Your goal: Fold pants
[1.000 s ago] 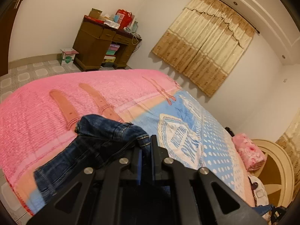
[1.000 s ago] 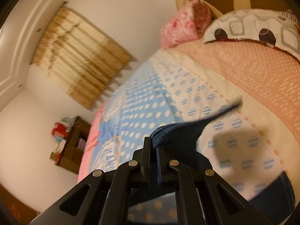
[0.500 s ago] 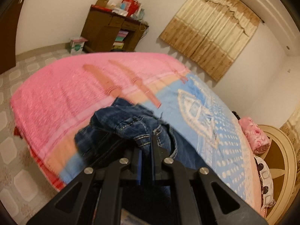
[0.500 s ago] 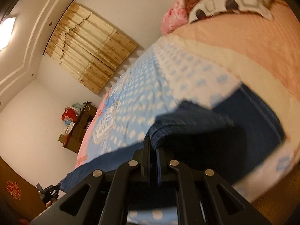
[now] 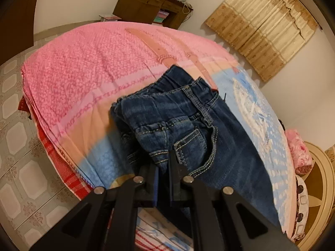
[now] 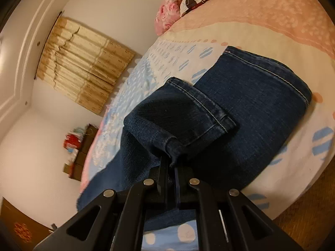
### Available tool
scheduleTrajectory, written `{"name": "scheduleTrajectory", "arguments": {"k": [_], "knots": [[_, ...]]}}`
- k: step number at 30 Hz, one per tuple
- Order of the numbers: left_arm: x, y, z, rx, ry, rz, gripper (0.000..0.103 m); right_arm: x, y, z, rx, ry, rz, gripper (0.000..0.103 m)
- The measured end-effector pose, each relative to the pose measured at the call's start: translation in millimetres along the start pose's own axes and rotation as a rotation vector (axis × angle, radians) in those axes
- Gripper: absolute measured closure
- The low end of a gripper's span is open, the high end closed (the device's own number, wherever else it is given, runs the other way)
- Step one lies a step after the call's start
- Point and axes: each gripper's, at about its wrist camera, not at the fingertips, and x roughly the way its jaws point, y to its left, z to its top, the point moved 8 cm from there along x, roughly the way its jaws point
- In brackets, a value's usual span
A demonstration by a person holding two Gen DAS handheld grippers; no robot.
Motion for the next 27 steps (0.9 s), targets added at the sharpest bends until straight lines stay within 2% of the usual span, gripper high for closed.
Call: {"name": "scheduleTrajectory", "arguments": {"k": [5,9,13,15,18,20,21,22,23,24,25,27], "knots": [[2.3,5.3,-4.9,-0.019,0.002,-0.016,0.095,5.0,-2.5,-1.5,0.024,-0.016,-0.002,0.098],[3.6,10.8,-3.9,-0.023,0.007,-0.021,0.094,8.1,-13.3,-13.7,0.022,-0.020,-0.042,0.098],[10.1,17.2,-7.5,-0.006,0.043,0.052,0.087,13.0,-26.2,-22.7,0.056,-0.018,-0.063,0.098],[3.3,13.7,-3.7,0.015,0.025,0.084,0.084,13.1,-28.8,-25.2,0.057,-0.028,-0.058,0.098],[-17.0,3.6,10.0,0.057,-0.037,0.127,0.078,12.1,-28.8,-26.4,0.053,-0.042,-0.048,0.098],[-52.7,1.4,30.5,0.109,-0.222,0.294,0.078,10.2,-26.5,-26.7,0.042,-0.053,-0.044,0.098],[-64.1,2.7,34.3,0.125,-0.289,0.352,0.075,8.5,-25.9,-26.3,0.043,-0.060,-0.040,0.097],[-81.8,2.1,42.1,0.138,-0.372,0.413,0.067,5.6,-25.5,-25.1,0.047,-0.067,-0.034,0.097],[-98.3,0.0,47.7,0.137,-0.438,0.428,0.061,2.3,-24.0,-23.4,0.049,-0.076,-0.032,0.096],[-106.8,-2.6,51.9,0.137,-0.468,0.406,0.061,-1.5,-22.3,-21.0,0.047,-0.088,-0.032,0.096],[-111.7,-13.5,53.5,0.156,-0.473,0.347,0.061,-5.9,-18.9,-18.5,0.041,-0.105,-0.027,0.096],[-107.0,-35.2,49.4,0.212,-0.451,0.262,0.061,-18.9,-7.1,-5.7,0.019,-0.151,0.021,0.095]]}}
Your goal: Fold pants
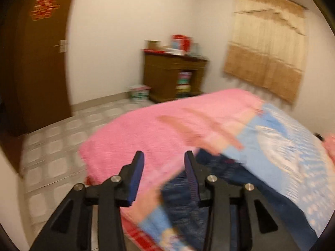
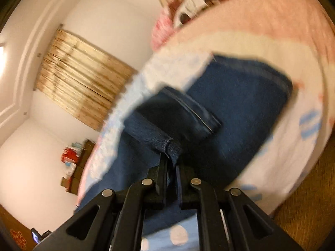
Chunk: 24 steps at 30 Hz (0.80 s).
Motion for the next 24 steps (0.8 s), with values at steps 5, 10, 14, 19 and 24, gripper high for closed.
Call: {"name": "scheduleTrajectory", "arguments": {"k": [5,10,14,19,24], "knots": [[9.4,-84.3,-42.8,0.148,0.067,-0.190,0.060,-17.8,3.9,30.3,0.106,-0.052,0.134,0.066],[35.4,-144.3,-101.9,0.259,0.178,-0.217,0.060,-31.9,-14.5,29.1,0.193,-0.076,0.155,0.050],[61.4,-155.7,-136.7,0.296,0.278,-0.165,0.060,-43.2,-36.9,36.8,0.350,-0.130,0.236,0.050],[69.6,-156.1,-150.4,0.308,0.277,-0.134,0.059,-28.0,-32.6,30.8,0.296,-0.038,0.244,0.050],[71.1,-156.4,-153.1,0.301,0.274,-0.121,0.056,11.9,-33.6,0.0,0.373,0.105,0.150,0.052]]}}
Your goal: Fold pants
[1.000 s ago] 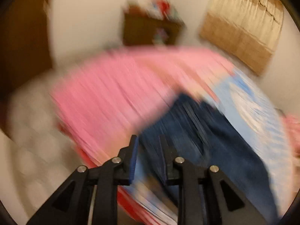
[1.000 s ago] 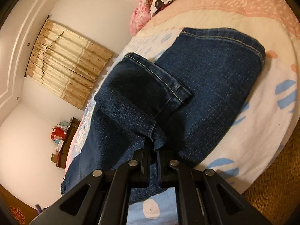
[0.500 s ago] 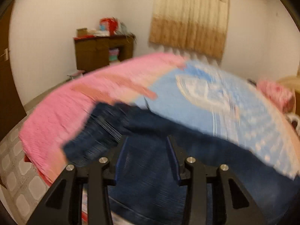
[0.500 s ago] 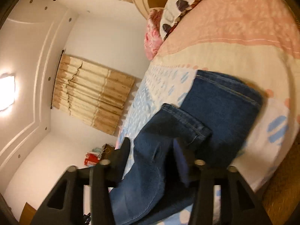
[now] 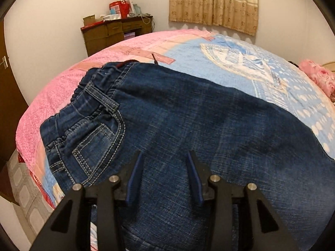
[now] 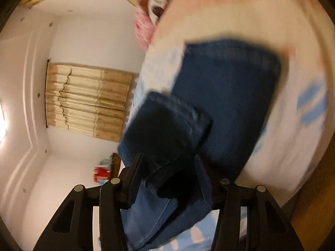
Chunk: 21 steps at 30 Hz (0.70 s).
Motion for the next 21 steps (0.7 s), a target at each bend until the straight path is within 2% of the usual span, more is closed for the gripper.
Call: {"name": "scheduleTrajectory", "arguments": {"k": [3,5,7,10,12,13,14,17,19,21], "knots": [[1.6,0.4,-0.9,-0.003,0.001,0.002,0.054,11.7,-4.8,-8.9,0.128,0.043,0.101,0.051],[1.2,0.3,-1.5,-0.001,0.001,0.000,0.054,16.7,-6.7,-1.0,0.245,0.035,0.227,0.050],[-0.1,2.9,-1.6,-0.006,0.006,-0.008,0.054,21.4,-11.0,11.8,0.309,-0.002,0.289,0.050],[-1.1,7.1,-1.6,-0.020,0.017,-0.025,0.052,26.9,-9.2,22.9,0.258,-0.047,0.254,0.053],[0.5,7.8,-0.8,-0.029,0.020,-0.031,0.051,26.7,3.6,22.8,0.146,-0.051,0.194,0.077],[0.7,7.7,-1.2,-0.029,0.020,-0.031,0.051,25.2,13.8,21.7,0.050,-0.049,0.136,0.095],[0.6,8.1,-0.9,-0.027,0.018,-0.030,0.051,22.1,19.5,19.9,0.005,-0.048,0.111,0.100],[1.5,8.9,-0.9,-0.024,0.014,-0.027,0.051,-3.5,41.7,21.4,-0.112,-0.114,0.068,0.101],[2.0,9.4,-1.0,-0.023,0.017,-0.029,0.051,-38.5,53.6,27.1,-0.195,-0.218,0.026,0.101],[2.2,9.0,-1.9,-0.027,0.017,-0.031,0.050,-64.1,55.0,30.5,-0.227,-0.295,-0.020,0.100]]}}
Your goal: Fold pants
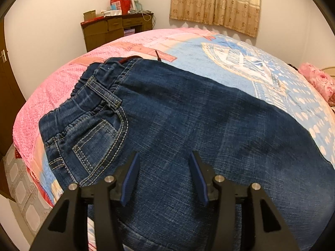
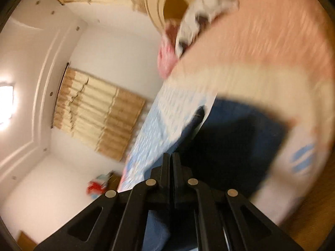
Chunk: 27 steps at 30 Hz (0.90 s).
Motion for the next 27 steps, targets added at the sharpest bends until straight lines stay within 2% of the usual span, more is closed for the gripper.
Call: {"name": "scheduleTrajectory", "arguments": {"k": [1,4,7,8,9,10,11,12,13,16,19,21,23,25,26,27], "knots": [[0.0,-0.8,-0.6,0.000,0.000,0.002,0.050,-10.0,-3.4,3.3,-0.029,-0.019,-0.057,0.100],[0.7,-1.4,-1.2,0.005,0.001,0.007,0.050,-4.0,-14.1,9.4,-0.081,-0.006,-0.156,0.100],[0.5,-1.7,0.9,0.004,0.009,0.004,0.050,3.6,-11.5,25.4,-0.069,-0.034,-0.149,0.100],[1.0,-1.5,1.3,0.002,0.012,0.003,0.050,9.4,-10.3,29.4,-0.079,-0.030,-0.140,0.096],[1.4,-1.8,1.8,0.002,0.012,0.006,0.050,16.0,-6.3,27.3,-0.113,0.005,-0.135,0.090],[1.1,-1.3,2.9,0.004,0.011,0.008,0.050,32.5,-0.5,28.6,-0.160,0.061,-0.144,0.067],[1.4,-2.1,2.6,0.009,0.009,0.013,0.050,42.3,-2.2,26.4,-0.194,0.100,-0.154,0.039],[0.8,-2.2,2.7,0.012,0.006,0.015,0.050,53.7,-3.8,28.7,-0.215,0.121,-0.166,0.031],[0.3,-2.2,2.8,0.017,0.003,0.018,0.049,65.1,-7.2,30.4,-0.233,0.131,-0.187,0.029],[0.8,-0.8,3.9,0.015,0.003,0.024,0.047,104.8,-20.7,26.8,-0.338,0.204,-0.284,0.030],[1.2,-0.6,3.5,0.012,0.004,0.025,0.046,116.4,-34.8,8.4,-0.473,0.213,-0.390,0.033],[0.6,-1.0,3.2,0.016,0.001,0.030,0.046,117.0,-32.7,0.5,-0.576,0.191,-0.430,0.042],[0.2,-0.7,3.1,0.016,-0.002,0.032,0.046,116.6,-32.2,-9.1,-0.662,0.231,-0.489,0.065],[-0.1,-0.5,3.0,0.018,-0.003,0.033,0.046,111.4,-31.3,-18.4,-0.771,0.265,-0.541,0.080],[-0.4,-0.6,2.9,0.020,-0.006,0.033,0.046,107.2,-29.0,-23.5,-0.832,0.275,-0.561,0.086],[-0.7,-0.8,2.8,0.021,-0.006,0.033,0.046,101.4,-27.8,-28.4,-0.873,0.285,-0.570,0.088]]}}
